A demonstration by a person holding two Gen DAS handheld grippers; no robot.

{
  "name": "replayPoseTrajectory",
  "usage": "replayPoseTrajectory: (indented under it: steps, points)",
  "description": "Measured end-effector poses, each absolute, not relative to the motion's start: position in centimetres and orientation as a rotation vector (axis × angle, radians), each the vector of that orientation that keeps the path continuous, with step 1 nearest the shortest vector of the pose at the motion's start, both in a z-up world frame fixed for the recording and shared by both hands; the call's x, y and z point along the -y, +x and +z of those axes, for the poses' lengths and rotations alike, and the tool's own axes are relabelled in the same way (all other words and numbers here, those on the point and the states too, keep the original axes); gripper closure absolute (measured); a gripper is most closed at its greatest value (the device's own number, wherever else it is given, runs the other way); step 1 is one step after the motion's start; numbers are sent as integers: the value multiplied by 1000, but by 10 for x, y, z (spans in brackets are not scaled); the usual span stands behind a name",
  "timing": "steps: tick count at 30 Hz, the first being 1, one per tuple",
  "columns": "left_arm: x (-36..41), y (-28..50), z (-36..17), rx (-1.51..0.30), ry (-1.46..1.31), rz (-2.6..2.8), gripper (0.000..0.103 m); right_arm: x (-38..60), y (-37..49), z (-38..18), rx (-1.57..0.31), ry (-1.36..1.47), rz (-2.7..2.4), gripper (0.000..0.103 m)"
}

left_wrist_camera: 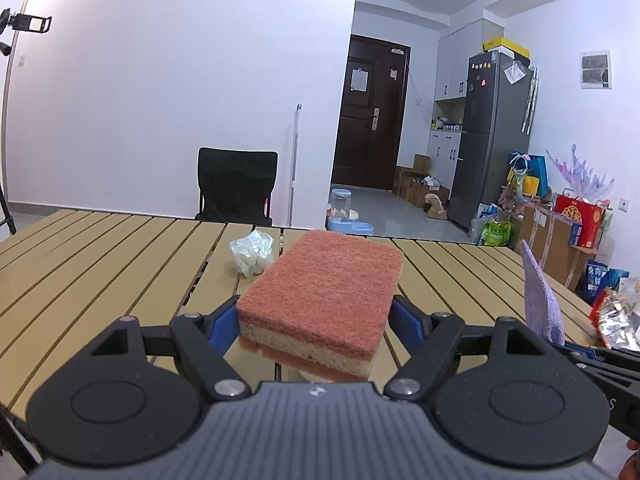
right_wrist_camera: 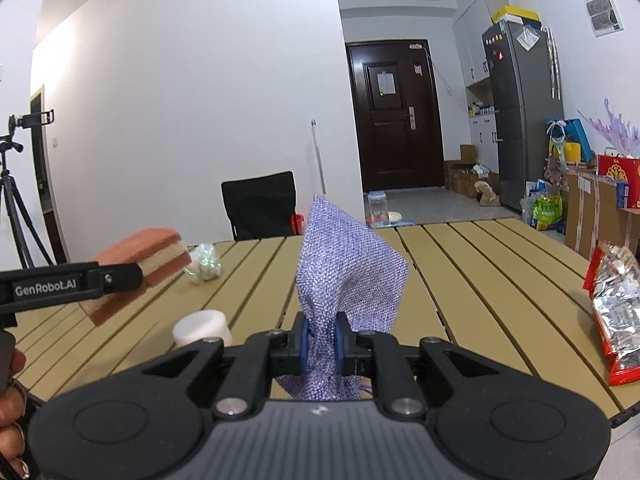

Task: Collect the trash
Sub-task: 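Carry the pink sponge and purple bag down over the black bin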

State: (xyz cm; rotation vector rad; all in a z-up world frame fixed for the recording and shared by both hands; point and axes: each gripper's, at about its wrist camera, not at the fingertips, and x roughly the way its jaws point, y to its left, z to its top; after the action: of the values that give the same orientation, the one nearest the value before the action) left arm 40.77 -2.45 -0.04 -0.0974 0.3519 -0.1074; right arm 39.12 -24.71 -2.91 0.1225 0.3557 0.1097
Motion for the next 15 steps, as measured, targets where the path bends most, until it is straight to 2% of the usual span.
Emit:
replayPoseTrajectory:
  steps: [15]
  points:
    - [19, 334, 6, -330, -100, -112, 25, 239, 304, -22, -318, 110, 134, 91]
